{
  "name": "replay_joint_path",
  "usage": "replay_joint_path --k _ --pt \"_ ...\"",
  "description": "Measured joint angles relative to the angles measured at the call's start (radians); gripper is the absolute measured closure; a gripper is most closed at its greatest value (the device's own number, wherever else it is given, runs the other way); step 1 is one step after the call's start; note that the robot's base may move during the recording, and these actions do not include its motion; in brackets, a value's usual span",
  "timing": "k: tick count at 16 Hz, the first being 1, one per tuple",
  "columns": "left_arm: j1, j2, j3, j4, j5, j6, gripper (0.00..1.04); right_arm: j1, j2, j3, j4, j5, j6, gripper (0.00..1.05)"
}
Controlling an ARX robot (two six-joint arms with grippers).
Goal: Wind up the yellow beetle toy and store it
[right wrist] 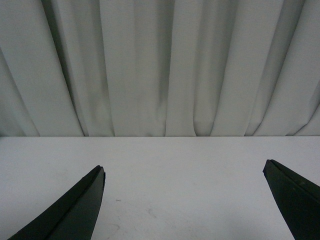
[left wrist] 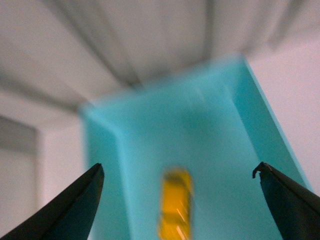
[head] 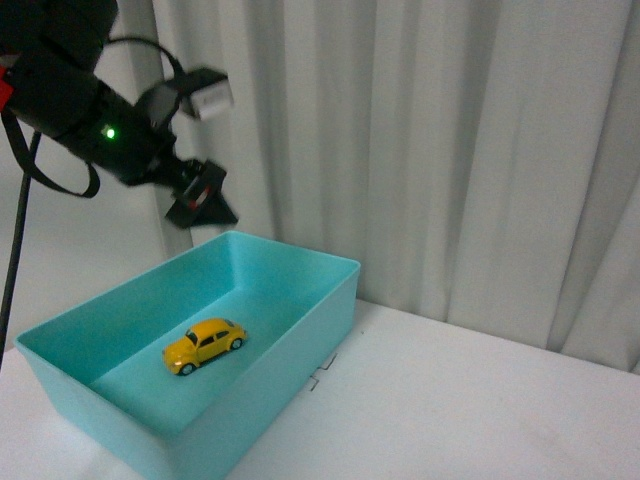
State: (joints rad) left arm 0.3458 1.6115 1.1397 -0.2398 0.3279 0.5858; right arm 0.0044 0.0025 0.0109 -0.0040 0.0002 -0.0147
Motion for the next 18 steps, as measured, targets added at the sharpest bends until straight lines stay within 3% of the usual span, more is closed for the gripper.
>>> replay_joint_path --k 1,3,5,8,14,16,18 --pt "-0.011 -0.105 -0.151 0.330 -0.013 -0.121 0.19 0.000 0.000 0.000 0.000 0.000 0.000 0.07" --pt "-0.072 -0.308 -0.450 0.790 -0.053 -0.401 0.43 0.000 0.000 0.000 0.000 0.000 0.000 0.07" --pt "-0.130 -0.379 -0.643 0.980 -0.097 -0.526 0.66 0.000 0.000 0.000 0.000 0.000 0.000 0.07" --pt "-0.177 -0.497 -0.808 1.014 -0.165 -0.568 1.00 0.000 0.000 0.000 0.000 0.000 0.000 0.07" --pt "-0.263 -0.738 -0.996 0.966 -0.242 -0.579 1.03 0.000 0.000 0.000 0.000 0.000 0.000 0.07" --pt "-0.342 -0.811 -1.034 0.923 -0.320 -0.580 1.03 0.000 0.000 0.000 0.000 0.000 0.000 0.07" --pt "-0.348 -0.886 -1.063 0.877 -0.327 -0.580 1.03 0.000 0.000 0.000 0.000 0.000 0.000 0.07"
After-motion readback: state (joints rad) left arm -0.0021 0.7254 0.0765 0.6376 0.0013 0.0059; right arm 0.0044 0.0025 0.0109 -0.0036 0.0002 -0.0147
